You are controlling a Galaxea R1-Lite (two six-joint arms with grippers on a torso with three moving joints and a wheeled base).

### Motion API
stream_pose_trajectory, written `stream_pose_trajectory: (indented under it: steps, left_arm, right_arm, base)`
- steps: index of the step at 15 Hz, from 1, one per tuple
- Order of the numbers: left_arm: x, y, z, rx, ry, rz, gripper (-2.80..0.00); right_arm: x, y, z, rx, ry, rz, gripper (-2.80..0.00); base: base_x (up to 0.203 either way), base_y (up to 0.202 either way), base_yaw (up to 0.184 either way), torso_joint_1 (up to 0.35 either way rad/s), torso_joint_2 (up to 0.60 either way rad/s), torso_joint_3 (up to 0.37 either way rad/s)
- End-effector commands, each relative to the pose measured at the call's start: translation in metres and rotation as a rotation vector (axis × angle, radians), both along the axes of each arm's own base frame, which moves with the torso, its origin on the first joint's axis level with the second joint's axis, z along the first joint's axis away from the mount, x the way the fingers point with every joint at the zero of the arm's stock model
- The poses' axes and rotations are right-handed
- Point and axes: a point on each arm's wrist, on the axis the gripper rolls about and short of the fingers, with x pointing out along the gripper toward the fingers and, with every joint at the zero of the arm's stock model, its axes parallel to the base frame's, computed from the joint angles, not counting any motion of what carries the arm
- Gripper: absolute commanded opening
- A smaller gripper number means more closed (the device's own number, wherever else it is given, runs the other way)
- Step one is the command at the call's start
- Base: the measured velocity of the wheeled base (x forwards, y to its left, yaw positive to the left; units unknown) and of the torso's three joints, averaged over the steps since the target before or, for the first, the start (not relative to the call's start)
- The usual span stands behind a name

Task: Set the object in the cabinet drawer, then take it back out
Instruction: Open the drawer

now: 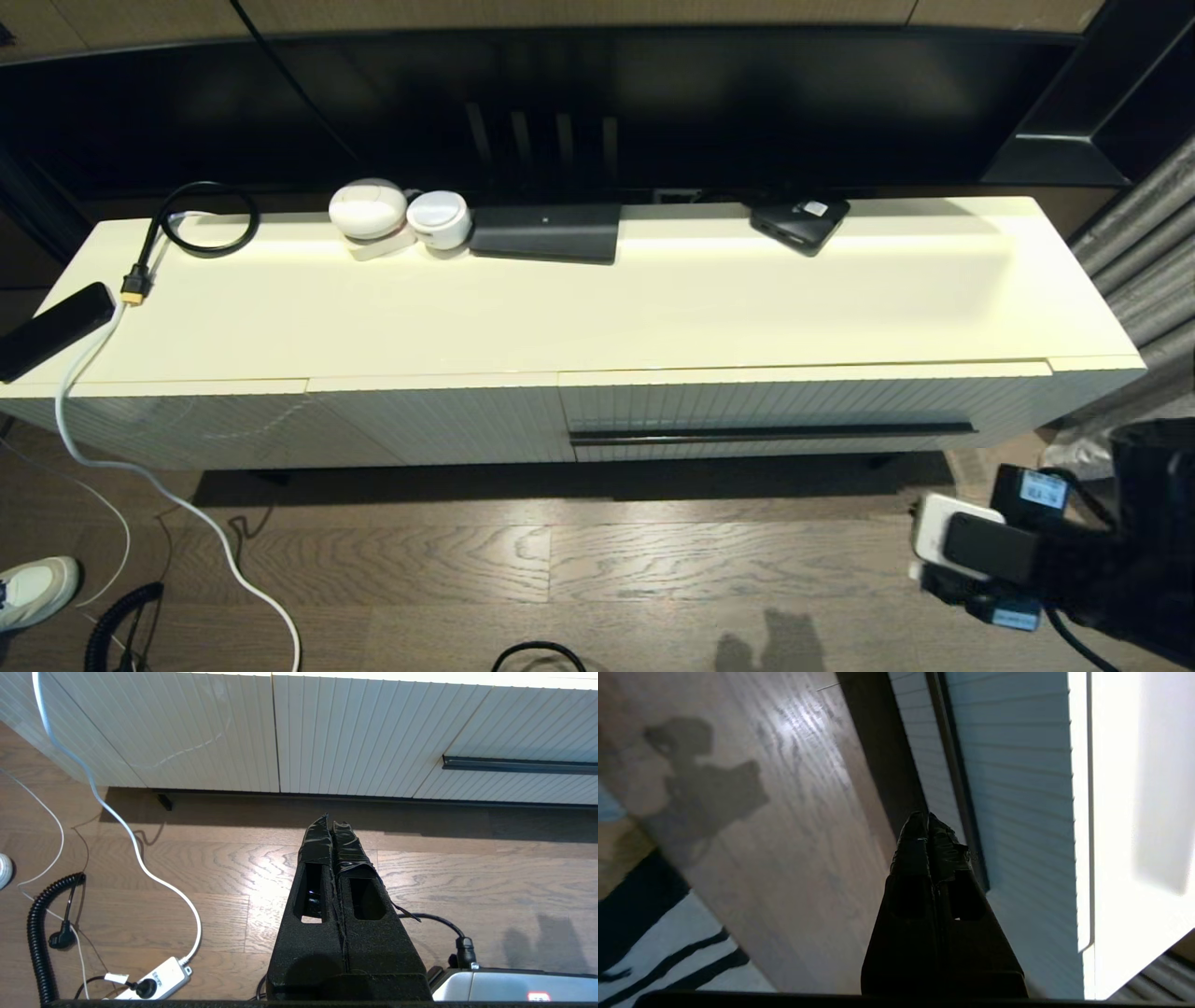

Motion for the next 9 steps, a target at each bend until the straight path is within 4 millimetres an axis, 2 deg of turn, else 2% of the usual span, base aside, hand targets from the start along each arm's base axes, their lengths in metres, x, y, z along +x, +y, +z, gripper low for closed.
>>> stream_pose_trajectory:
  steps: [1,4,6,9]
  left_arm:
    - [0.0,0.0,0.0,-0.001,0.0,0.001,-2.8]
    - [0.0,0.0,0.0,-0.001,0.0,0.001,-2.8]
    - [0.0,0.0,0.0,-0.001,0.0,0.002,-2.8]
    - [0.0,0.0,0.0,-0.001,0.0,0.001,-2.8]
  right_arm:
    - [-0.05,-0.017,0.013,0.047,-0.079,0.009,-2.8]
    - [-0.094,-0.032,0.004,0.076,-0.042,0.011,-2.8]
    - [-0.114,-0.039,0.0,0.092,-0.002,0.004,-2.8]
    - [-0.123,-0.042,-0.003,0.135,0.03,0.024,-2.8]
  base:
    - [0.0,0.0,0.0,0.0,0.0,0.0]
    - [0.0,0.0,0.0,0.0,0.0,0.0]
    - [0.0,0.0,0.0,0.0,0.0,0.0]
    - [0.0,0.0,0.0,0.0,0.0,0.0]
